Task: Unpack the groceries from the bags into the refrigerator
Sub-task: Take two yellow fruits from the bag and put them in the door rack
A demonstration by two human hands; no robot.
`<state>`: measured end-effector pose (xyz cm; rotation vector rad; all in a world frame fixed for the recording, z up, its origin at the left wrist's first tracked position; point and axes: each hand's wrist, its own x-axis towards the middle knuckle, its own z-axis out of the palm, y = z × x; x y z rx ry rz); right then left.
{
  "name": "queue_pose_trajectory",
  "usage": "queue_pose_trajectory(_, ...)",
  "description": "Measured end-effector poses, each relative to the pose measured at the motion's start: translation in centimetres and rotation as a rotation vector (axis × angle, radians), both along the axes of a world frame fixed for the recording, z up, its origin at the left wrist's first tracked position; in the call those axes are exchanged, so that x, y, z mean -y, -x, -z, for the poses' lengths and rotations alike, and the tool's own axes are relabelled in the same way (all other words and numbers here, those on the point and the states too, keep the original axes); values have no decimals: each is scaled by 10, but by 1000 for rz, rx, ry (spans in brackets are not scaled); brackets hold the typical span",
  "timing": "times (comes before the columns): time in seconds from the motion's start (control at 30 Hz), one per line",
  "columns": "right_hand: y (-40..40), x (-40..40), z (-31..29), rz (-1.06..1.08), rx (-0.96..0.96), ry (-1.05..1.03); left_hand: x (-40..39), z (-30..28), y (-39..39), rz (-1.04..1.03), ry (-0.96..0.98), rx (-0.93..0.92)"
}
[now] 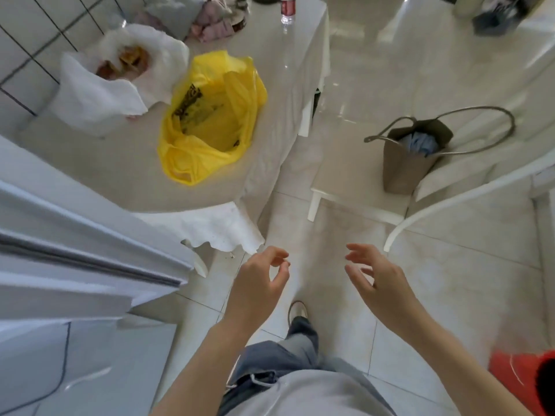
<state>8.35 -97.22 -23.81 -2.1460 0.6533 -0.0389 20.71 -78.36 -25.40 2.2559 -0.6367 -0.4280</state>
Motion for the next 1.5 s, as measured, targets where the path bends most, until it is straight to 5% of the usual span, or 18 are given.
queue_pose_trajectory(0.87,-395,185,0,-718,-23,29,140,-4,-240,-703,-18,-110)
queue_pose_trajectory(1.5,-624,103,2,-967,85,103,71,1,-430,-886,-66,61)
